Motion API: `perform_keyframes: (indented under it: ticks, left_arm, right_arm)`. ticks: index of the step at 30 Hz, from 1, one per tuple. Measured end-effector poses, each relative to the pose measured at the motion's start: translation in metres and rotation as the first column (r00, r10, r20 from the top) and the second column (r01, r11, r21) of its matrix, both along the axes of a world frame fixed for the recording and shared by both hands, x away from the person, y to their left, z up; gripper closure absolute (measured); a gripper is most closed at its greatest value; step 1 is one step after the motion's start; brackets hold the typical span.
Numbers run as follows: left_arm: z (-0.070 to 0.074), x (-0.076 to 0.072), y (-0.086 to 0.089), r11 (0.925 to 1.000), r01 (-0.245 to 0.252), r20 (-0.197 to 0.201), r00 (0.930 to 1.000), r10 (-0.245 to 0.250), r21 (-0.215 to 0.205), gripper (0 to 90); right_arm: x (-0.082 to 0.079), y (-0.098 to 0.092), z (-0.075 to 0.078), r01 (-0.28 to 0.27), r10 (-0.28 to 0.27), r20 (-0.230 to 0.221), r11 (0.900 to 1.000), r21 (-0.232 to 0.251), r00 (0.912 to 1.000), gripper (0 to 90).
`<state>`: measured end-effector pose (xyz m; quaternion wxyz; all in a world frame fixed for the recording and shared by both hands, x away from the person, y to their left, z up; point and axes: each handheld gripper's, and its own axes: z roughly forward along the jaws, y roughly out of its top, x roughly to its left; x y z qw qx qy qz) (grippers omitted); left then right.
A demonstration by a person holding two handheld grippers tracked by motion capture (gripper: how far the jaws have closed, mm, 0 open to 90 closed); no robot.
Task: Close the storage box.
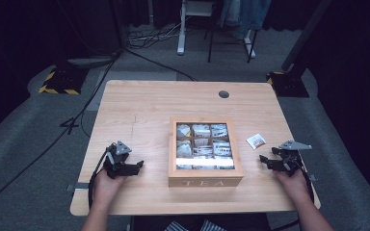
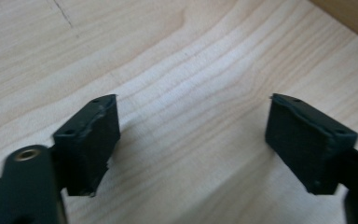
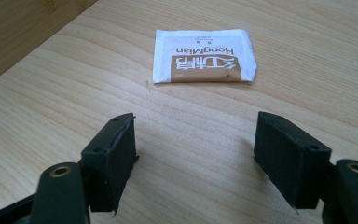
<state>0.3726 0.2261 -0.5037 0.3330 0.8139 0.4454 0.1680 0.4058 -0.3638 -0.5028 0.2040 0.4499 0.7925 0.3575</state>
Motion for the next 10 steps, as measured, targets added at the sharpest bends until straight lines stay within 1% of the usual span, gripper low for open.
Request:
perform_keyframes:
  ticks: [1,3,7,8,9,10]
  left_arm:
    - [0.0000,0.0000,0.0000,1.0000,0.000,0.000,1.0000,0.000,0.000,17.1]
    - [-0.0005,0.0021,0.0022,0.9999,-0.016,-0.004,0.9999,0.016,-0.003,15.1]
    - [-0.0003,0.0018,0.0019,0.9998,-0.022,-0.004,0.9997,0.022,0.002,14.8]
    - [-0.0007,0.0013,0.0012,0.9995,-0.031,0.000,0.9995,0.031,0.000,14.8]
    - [-0.0007,0.0013,0.0012,0.9995,-0.031,0.000,0.9995,0.031,0.000,14.8]
    - [-0.0006,0.0010,0.0010,0.9994,-0.034,0.000,0.9994,0.034,0.002,14.8]
  right_arm:
    - [0.0000,0.0000,0.0000,0.000,0.000,0.000,1.000,0.000,1.0000,29.4]
    - [0.0001,0.0002,-0.0001,-0.003,0.003,0.000,1.000,-0.004,1.0000,27.3]
    - [0.0006,0.0000,-0.0002,0.011,-0.011,-0.003,1.000,-0.009,0.9999,23.8]
    - [0.0014,-0.0001,-0.0005,0.023,-0.023,-0.009,1.000,-0.010,0.9997,19.5]
    - [0.0014,-0.0001,-0.0005,0.023,-0.023,-0.009,1.000,-0.010,0.9997,19.5]
    - [0.0020,-0.0003,-0.0007,0.030,-0.030,-0.010,0.999,-0.013,0.9995,17.1]
